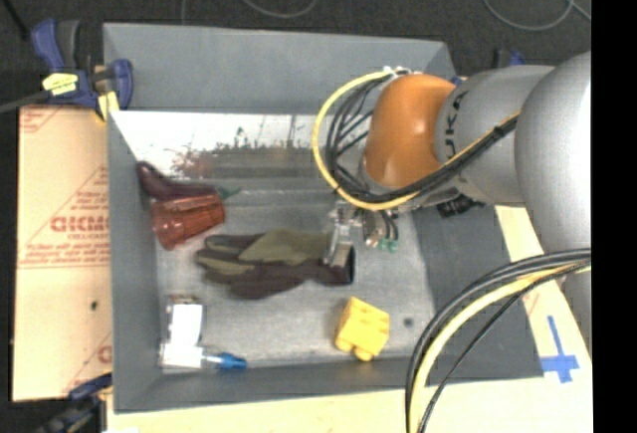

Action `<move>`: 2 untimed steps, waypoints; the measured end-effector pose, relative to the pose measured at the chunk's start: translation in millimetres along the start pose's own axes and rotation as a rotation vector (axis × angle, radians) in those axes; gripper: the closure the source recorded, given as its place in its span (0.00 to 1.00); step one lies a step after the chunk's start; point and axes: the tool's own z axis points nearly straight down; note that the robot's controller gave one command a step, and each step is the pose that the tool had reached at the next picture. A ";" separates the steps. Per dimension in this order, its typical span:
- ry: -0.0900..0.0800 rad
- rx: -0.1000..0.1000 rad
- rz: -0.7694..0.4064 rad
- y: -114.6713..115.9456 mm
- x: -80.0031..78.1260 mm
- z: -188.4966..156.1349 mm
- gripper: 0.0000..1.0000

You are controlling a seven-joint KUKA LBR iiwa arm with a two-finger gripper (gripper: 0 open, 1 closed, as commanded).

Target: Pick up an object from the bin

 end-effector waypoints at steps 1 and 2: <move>-0.003 -0.001 -0.002 0.0 -0.8 -54.5 1.00; -0.006 0.001 -0.064 0.4 0.5 -82.4 1.00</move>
Offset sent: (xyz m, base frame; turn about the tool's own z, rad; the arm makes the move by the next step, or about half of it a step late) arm -0.0022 0.0020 0.0823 -0.0638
